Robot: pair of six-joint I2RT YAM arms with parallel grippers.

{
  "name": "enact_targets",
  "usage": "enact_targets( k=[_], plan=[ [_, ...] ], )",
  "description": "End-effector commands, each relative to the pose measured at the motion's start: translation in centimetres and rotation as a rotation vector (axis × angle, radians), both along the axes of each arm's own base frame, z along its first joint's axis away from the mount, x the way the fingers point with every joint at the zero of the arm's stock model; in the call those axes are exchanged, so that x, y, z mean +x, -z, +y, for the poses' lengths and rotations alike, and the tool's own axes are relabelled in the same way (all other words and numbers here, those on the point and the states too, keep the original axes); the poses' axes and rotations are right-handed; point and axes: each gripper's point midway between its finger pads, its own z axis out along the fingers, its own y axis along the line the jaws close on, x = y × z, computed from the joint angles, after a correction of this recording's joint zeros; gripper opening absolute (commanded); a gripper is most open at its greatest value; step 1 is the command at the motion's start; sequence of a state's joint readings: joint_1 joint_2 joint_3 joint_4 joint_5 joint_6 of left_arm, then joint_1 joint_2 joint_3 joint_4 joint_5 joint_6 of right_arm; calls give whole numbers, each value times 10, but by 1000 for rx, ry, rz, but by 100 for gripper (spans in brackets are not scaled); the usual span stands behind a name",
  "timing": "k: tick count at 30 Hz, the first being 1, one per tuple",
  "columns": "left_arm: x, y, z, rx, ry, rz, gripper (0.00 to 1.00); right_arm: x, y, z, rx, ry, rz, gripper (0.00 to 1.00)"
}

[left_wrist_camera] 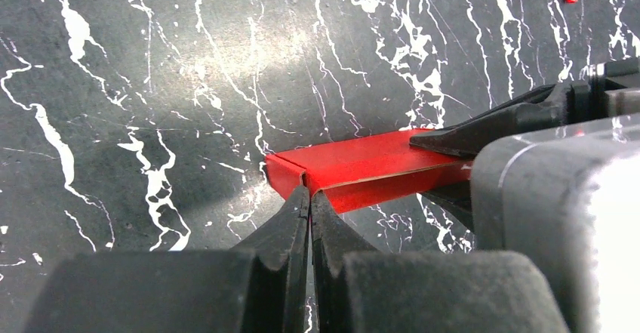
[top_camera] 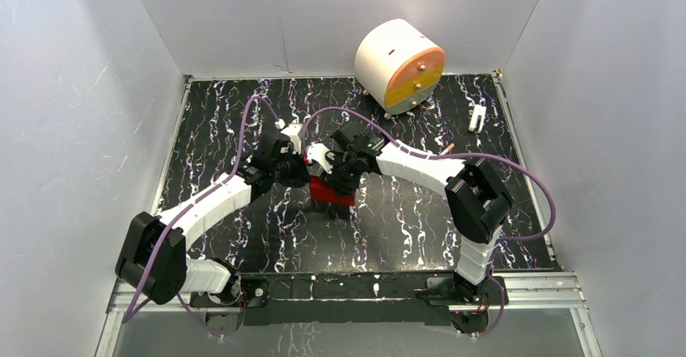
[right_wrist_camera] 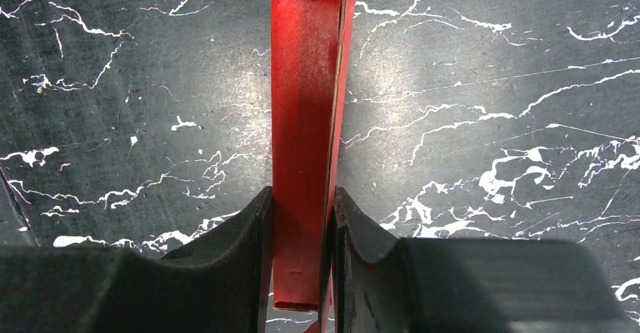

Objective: Fold the paper box

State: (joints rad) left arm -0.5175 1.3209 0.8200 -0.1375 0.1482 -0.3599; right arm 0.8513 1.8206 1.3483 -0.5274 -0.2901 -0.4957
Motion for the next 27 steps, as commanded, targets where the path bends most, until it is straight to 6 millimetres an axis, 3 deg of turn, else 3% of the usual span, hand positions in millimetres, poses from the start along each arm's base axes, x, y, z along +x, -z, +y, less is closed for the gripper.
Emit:
enact_targets(
  k=[1, 7, 19, 27],
  plan=[
    [2, -5, 6, 78, -15, -60, 0, 2, -3, 11, 29, -22, -31, 3],
    [2, -9, 3, 77, -11, -68, 0, 3, -1, 8, 13, -17, -34, 2],
    [-13, 3, -9, 30, -37, 7, 0, 6, -2, 12, 22, -10, -39, 1],
    [-13, 15, -3, 107, -72, -17, 0, 7, -5, 13, 32, -6, -46, 0]
  ],
)
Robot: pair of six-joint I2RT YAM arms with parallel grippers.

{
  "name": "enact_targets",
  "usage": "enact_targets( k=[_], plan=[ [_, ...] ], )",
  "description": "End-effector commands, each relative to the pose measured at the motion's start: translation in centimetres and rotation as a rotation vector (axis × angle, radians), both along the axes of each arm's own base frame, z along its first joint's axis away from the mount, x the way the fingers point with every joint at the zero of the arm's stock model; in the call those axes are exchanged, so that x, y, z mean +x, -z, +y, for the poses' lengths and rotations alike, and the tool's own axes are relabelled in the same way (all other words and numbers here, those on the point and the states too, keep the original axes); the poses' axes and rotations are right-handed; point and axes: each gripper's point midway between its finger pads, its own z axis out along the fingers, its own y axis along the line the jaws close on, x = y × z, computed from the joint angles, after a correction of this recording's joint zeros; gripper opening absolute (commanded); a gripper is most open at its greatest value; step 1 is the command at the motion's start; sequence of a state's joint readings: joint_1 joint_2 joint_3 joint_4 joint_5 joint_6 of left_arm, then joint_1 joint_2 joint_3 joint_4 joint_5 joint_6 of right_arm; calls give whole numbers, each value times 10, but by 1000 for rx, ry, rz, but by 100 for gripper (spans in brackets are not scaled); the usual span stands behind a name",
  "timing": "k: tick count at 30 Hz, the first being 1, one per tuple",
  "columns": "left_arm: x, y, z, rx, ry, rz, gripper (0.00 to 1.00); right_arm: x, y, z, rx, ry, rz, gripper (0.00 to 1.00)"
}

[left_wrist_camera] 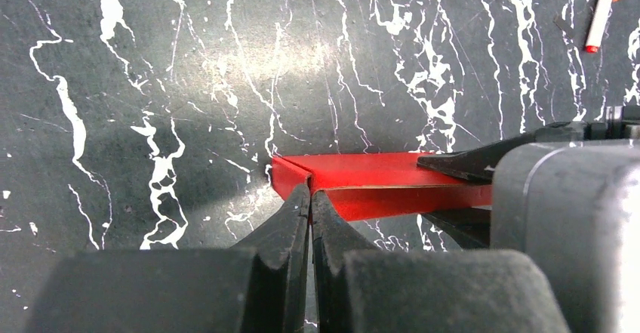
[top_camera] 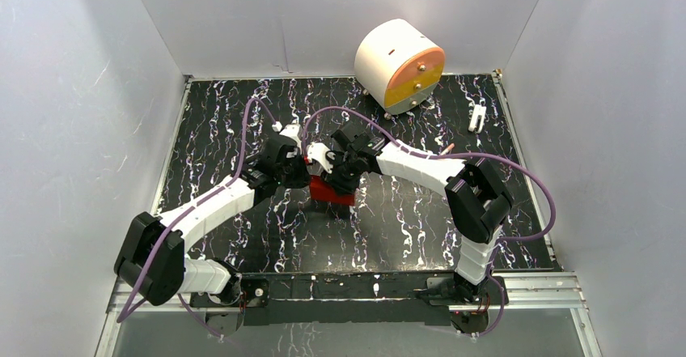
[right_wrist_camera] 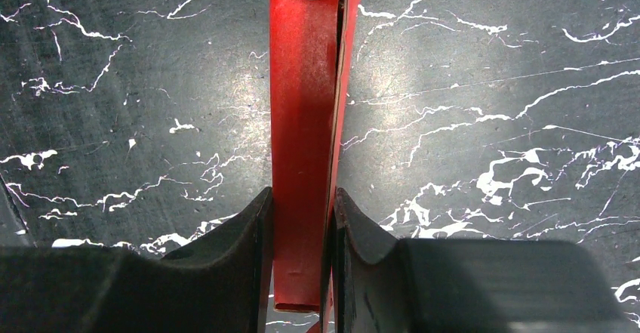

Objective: Fold the paper box

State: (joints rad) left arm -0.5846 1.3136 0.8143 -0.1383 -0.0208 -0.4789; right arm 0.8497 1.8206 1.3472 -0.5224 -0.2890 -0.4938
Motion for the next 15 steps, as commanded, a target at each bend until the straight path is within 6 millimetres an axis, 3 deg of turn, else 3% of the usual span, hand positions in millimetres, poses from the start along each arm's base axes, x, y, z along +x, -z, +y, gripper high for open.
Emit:
enact_targets(
  k=[1, 15],
  plan=[
    [-15, 14, -2, 90, 64, -6, 0, 6, -6, 13, 32, -8, -46, 0],
    [-36, 24, -5, 95, 56, 5, 0, 10, -9, 16, 40, 19, -72, 0]
  ],
)
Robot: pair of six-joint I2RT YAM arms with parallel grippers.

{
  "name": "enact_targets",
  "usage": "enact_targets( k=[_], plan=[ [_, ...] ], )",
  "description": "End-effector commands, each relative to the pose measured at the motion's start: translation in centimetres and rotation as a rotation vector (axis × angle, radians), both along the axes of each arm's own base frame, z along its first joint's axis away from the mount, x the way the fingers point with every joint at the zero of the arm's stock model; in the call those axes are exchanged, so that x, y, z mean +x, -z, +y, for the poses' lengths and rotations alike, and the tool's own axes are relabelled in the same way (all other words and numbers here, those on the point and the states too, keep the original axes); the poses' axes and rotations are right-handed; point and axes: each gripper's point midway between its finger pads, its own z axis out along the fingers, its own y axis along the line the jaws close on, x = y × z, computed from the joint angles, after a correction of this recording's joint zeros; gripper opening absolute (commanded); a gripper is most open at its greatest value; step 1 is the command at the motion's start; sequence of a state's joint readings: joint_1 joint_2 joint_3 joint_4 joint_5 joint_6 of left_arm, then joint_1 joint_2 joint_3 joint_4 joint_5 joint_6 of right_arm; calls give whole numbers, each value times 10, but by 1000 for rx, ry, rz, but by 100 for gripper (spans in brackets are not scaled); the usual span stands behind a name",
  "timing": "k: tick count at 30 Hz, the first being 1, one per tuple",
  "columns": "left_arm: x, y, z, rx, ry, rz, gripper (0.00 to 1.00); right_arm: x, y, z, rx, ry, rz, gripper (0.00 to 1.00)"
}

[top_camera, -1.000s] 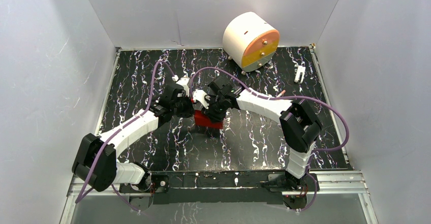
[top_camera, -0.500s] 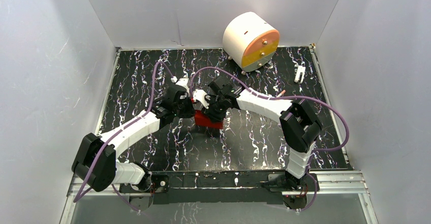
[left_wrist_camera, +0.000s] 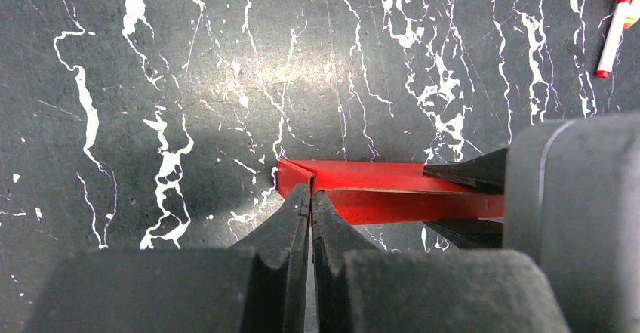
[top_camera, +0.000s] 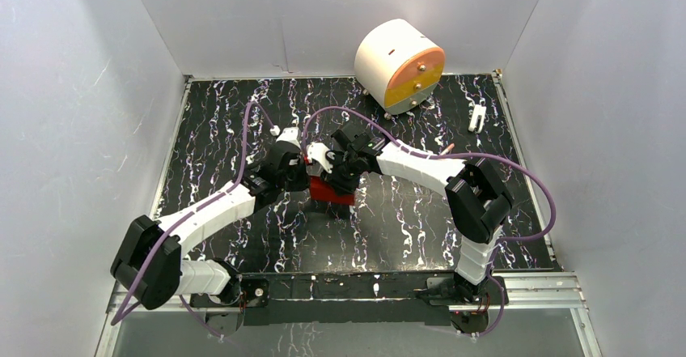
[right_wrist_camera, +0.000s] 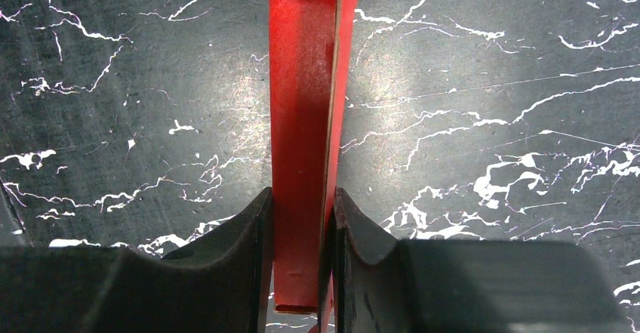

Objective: Fold the paper box

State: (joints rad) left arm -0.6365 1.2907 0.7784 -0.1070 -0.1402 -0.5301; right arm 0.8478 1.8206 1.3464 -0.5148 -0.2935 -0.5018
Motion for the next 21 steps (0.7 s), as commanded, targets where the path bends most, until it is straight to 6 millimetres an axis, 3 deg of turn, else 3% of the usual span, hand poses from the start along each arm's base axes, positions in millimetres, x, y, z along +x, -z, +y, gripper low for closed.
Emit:
enact_targets(
  k=[1, 9, 15, 17, 21],
  plan=[
    [-37, 23, -8, 65, 122, 55, 0, 10, -9, 15, 36, 29, -70, 1],
    [-42, 19, -17, 17, 104, 34, 0, 12, -13, 20, 52, 41, -90, 1],
    [-48, 38, -6, 74, 74, 40, 0, 14, -20, 20, 67, 70, -100, 5],
    [-47, 40, -1, 94, 58, 31, 0, 13, -27, 20, 86, 80, -106, 13],
    [-46, 44, 4, 118, 45, 28, 0, 15, -47, 12, 117, 144, -149, 39]
  ],
)
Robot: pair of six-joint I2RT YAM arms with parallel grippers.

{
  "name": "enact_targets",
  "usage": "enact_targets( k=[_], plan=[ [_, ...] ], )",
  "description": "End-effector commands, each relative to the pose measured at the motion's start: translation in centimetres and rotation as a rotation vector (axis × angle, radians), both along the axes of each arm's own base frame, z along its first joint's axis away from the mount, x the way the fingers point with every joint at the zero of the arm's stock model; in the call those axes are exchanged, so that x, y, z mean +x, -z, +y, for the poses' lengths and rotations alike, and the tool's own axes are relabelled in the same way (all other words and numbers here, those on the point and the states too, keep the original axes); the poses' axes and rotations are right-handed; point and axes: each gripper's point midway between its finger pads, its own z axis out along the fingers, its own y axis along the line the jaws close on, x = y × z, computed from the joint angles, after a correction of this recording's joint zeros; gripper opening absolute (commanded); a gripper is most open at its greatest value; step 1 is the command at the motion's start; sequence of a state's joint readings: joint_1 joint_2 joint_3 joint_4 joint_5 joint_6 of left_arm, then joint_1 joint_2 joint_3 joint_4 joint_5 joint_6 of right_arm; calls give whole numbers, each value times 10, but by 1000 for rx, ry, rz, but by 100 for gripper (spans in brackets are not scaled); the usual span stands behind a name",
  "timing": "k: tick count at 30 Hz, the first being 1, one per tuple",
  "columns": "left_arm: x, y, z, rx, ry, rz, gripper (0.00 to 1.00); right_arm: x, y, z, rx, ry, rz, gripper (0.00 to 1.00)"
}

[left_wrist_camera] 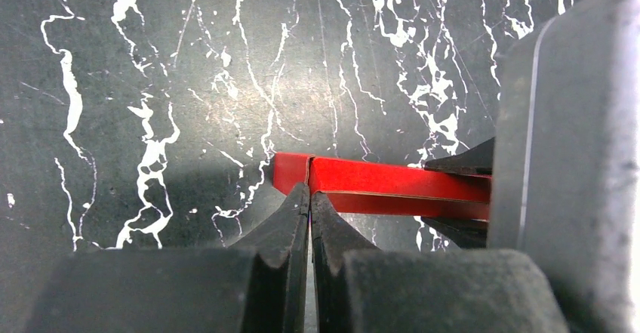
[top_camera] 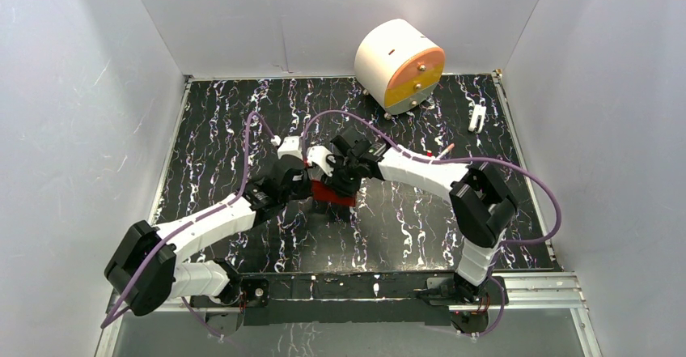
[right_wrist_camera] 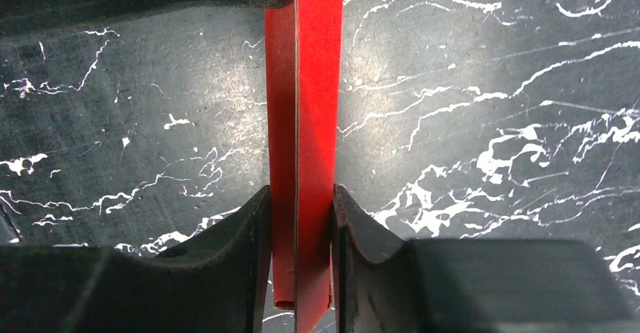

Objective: Fold the paper box

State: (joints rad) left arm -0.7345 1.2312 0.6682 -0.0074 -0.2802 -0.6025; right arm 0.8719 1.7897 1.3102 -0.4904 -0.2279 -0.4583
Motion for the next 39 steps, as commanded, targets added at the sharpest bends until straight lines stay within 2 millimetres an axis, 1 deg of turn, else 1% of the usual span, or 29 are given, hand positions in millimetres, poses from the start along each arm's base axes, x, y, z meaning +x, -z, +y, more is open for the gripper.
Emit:
enact_targets(
  k=[1, 3, 7, 9, 10, 11, 13, 16, 19, 21, 25, 28, 31, 35, 39],
  plan=[
    [-33, 39, 9, 133, 93, 108, 0, 19, -52, 12, 142, 119, -134, 44],
    [-32, 41, 9, 142, 92, 111, 0, 20, -64, 6, 164, 161, -160, 52],
    [-31, 42, 8, 145, 94, 115, 0, 19, -90, -8, 233, 253, -210, 64],
    [-30, 41, 7, 146, 97, 115, 0, 18, -98, -16, 259, 302, -221, 68],
    [-30, 41, 6, 146, 98, 115, 0, 15, -104, -20, 275, 323, -221, 68],
    [-30, 41, 6, 145, 99, 114, 0, 16, -105, -28, 270, 364, -234, 68],
    [-30, 40, 6, 143, 100, 114, 0, 12, -102, -41, 265, 425, -230, 66],
    [-30, 39, 4, 140, 105, 115, 0, 2, -90, -57, 269, 505, -195, 63],
    [-30, 40, 3, 140, 110, 119, 0, -5, -80, -65, 294, 548, -178, 57],
    [-30, 40, 2, 140, 112, 121, 0, -6, -73, -69, 306, 573, -173, 55],
    [-31, 41, 4, 145, 115, 125, 0, -3, -72, -68, 335, 594, -189, 47],
    [-31, 41, 3, 144, 117, 127, 0, 2, -66, -68, 323, 598, -207, 43],
    [-31, 41, 2, 143, 120, 130, 0, 4, -60, -66, 311, 595, -203, 40],
    [-31, 39, 2, 144, 124, 130, 0, 5, -57, -61, 322, 580, -203, 39],
    [-30, 37, 1, 146, 127, 126, 0, 6, -51, -60, 310, 581, -197, 38]
  ],
)
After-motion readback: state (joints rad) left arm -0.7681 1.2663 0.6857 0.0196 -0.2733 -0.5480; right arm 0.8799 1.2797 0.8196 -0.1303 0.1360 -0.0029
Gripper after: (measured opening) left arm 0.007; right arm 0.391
